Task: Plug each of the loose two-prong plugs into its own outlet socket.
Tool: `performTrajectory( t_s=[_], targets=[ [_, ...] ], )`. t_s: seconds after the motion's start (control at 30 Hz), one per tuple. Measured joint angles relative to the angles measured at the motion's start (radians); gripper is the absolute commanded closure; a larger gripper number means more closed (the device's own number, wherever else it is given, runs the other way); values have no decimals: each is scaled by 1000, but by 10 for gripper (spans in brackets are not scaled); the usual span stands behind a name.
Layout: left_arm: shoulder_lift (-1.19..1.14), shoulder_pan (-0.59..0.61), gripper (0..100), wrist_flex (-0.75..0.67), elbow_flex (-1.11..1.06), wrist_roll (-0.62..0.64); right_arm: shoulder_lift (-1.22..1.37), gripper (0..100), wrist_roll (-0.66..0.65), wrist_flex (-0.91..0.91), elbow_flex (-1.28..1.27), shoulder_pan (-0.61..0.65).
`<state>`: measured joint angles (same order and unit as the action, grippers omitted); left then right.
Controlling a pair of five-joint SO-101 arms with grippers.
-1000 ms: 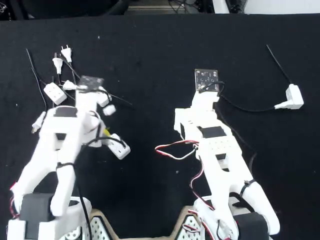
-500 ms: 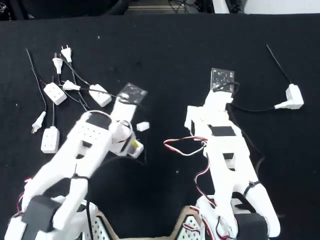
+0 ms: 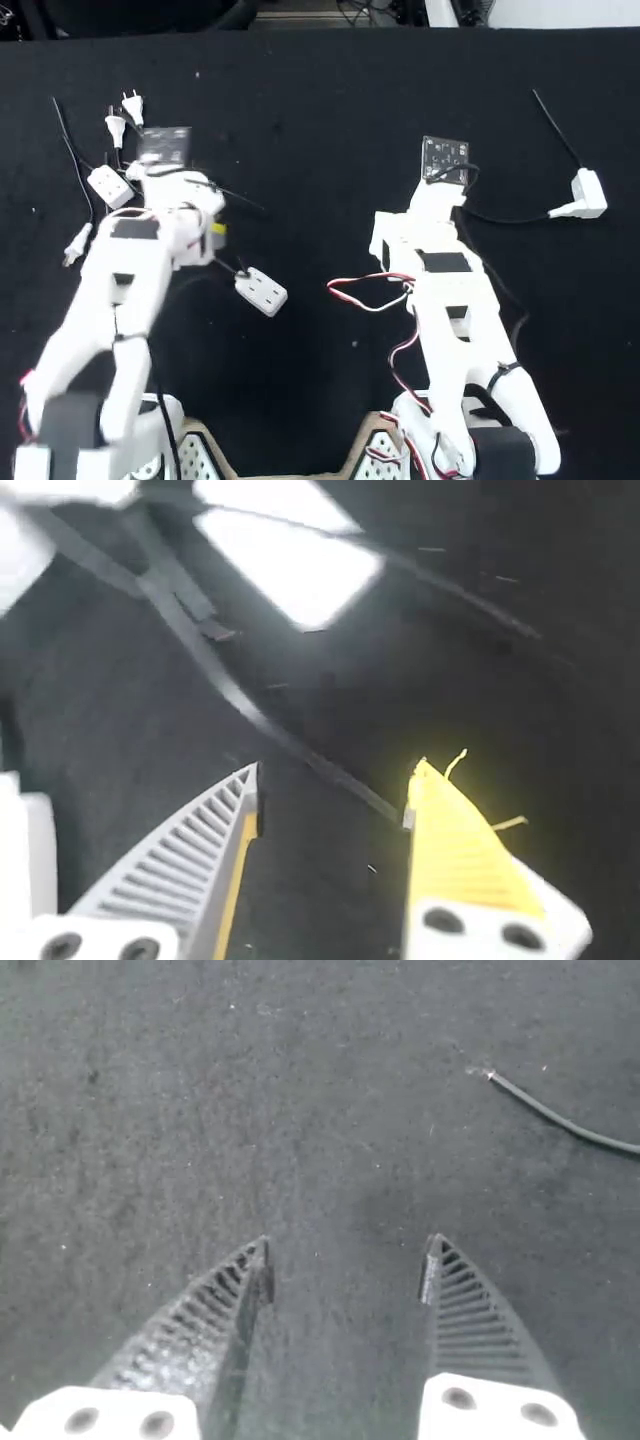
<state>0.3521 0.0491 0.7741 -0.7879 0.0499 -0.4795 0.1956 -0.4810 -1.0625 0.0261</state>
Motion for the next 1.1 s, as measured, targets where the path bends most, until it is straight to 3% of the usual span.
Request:
performTrajectory(
  t_s=[0.23, 0.4, 0.63, 0.97, 1.1],
  targets=[
    [-302, 69, 758, 14, 155, 199, 0, 776, 0, 0, 0, 0],
    [-408, 95, 758, 137, 250, 224, 0, 776, 0, 0, 0, 0],
    [-382, 195, 758, 342, 284, 221, 0, 776, 0, 0, 0, 0],
    [-192, 221, 758, 451, 284, -63, 0, 776, 0, 0, 0, 0],
    [-138, 126, 758, 479, 262, -226, 0, 776, 6, 0, 0, -11]
  ],
)
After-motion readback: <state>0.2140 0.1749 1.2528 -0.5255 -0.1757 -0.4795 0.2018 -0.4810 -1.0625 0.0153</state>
